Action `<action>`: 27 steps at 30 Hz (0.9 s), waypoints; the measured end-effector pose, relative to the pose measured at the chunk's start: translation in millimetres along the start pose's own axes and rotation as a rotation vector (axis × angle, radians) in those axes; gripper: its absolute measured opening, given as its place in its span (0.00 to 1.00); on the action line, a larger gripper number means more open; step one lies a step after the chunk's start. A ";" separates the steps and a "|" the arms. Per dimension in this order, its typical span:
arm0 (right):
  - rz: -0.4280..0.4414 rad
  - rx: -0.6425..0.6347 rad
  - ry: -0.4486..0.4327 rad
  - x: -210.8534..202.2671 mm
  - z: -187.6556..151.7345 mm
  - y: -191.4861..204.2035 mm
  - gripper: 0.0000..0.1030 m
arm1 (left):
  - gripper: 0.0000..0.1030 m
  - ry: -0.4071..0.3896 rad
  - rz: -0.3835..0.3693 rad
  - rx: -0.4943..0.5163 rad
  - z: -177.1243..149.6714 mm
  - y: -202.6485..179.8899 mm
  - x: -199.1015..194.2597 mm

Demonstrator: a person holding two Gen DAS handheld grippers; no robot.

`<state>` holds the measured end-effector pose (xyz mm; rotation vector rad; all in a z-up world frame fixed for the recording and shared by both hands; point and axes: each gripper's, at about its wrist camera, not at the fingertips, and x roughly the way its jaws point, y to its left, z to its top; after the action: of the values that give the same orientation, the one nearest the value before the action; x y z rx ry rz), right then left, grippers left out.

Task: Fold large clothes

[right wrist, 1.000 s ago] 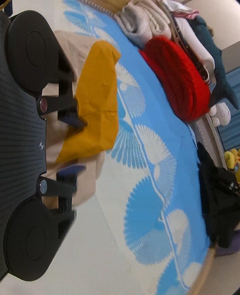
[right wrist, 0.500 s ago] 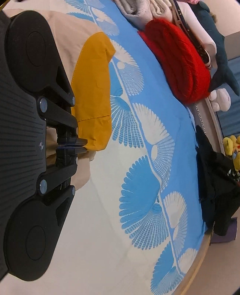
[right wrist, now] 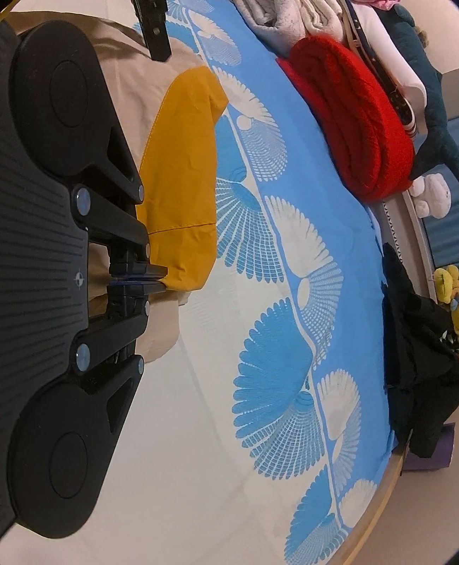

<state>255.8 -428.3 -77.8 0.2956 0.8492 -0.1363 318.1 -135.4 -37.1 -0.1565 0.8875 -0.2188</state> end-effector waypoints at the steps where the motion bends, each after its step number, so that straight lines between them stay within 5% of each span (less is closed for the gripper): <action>1: -0.001 -0.001 0.005 1.7 0.0 0.1 0.00 | 0.28 0.011 0.003 -0.005 -1.1 2.0 6.4; 9: -0.032 -0.029 0.061 17.1 -2.6 6.1 0.01 | 0.23 0.019 -0.024 0.057 -6.9 5.7 10.8; 13: -0.059 -0.048 0.038 4.7 -2.4 8.6 0.05 | 0.44 -0.031 -0.071 0.040 3.5 13.6 -35.7; 17: -0.026 -0.079 -0.115 -45.8 3.1 12.9 0.05 | 0.44 -0.050 -0.195 0.075 2.8 24.6 -99.1; 20: 0.106 -0.124 -0.165 -89.8 -6.9 16.4 0.05 | 0.44 0.068 -0.332 0.138 -19.6 25.8 -123.4; 23: 0.253 -0.190 -0.025 -101.8 -33.4 20.4 0.05 | 0.44 0.245 -0.310 0.304 -58.4 15.1 -118.5; 25: 0.202 -0.283 0.111 -92.2 -58.8 27.2 0.05 | 0.46 0.345 -0.264 0.451 -89.5 7.1 -111.4; 27: 0.065 -0.381 0.201 -82.9 -89.3 29.1 0.05 | 0.46 0.331 -0.232 0.570 -110.3 0.3 -121.5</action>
<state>144.2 -372.9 -64.8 -0.0219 1.0431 0.1187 157.7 -109.2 -14.7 0.3186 1.1002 -0.7183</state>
